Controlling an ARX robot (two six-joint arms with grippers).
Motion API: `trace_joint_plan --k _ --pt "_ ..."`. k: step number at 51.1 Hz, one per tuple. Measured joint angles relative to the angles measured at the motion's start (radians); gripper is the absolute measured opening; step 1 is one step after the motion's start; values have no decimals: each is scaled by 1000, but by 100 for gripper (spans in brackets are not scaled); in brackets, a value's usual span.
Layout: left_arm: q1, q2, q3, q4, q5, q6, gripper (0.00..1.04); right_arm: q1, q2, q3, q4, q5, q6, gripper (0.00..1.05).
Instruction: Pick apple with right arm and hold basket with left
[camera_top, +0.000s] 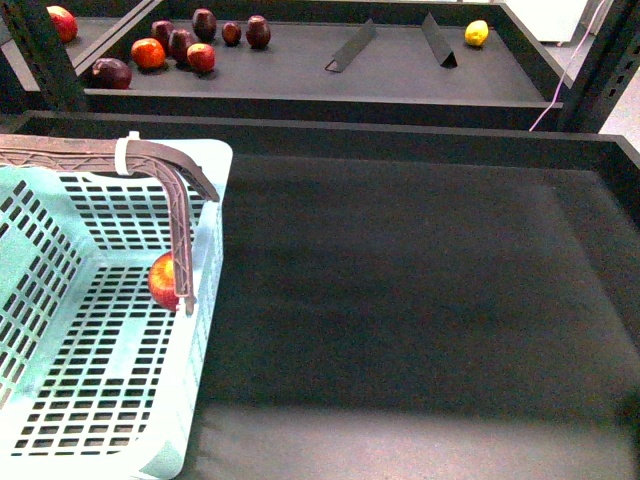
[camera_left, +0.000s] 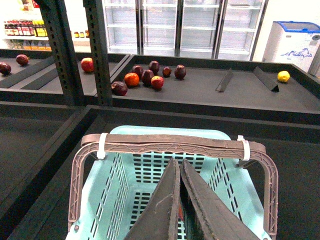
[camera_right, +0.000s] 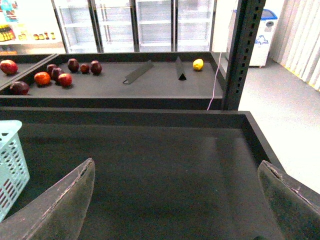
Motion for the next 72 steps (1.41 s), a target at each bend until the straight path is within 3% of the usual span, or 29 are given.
trace_joint_plan --k 50,56,72 --pt "0 -384 0 -371 0 0 3 0 0 0 0 0 0 96" --pt "0 -527 0 -537 0 0 3 0 0 0 0 0 0 96" --pt "0 -555 0 -548 0 0 3 0 0 0 0 0 0 96"
